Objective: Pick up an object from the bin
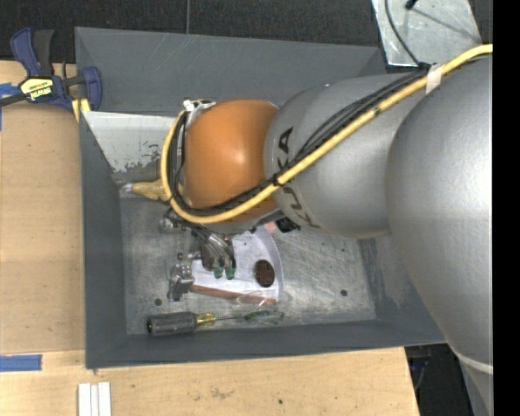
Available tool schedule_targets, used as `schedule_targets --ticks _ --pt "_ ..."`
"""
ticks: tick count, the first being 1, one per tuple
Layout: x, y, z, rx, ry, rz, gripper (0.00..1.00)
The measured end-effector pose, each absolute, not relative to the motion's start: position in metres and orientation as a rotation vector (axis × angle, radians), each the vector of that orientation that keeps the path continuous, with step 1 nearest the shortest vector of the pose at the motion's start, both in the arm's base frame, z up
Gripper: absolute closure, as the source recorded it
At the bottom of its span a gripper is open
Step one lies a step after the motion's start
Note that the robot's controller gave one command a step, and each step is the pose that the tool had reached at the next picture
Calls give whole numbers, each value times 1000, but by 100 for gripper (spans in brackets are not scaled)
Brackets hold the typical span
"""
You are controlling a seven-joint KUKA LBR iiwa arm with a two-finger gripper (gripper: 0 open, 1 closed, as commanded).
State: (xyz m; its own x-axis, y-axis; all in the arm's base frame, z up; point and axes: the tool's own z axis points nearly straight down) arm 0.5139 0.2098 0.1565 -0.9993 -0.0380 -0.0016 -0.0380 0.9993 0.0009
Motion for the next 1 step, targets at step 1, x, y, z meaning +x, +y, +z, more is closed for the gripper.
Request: schedule_targets --ticks 1 --pt "502 183 131 -281 3125 3 0"
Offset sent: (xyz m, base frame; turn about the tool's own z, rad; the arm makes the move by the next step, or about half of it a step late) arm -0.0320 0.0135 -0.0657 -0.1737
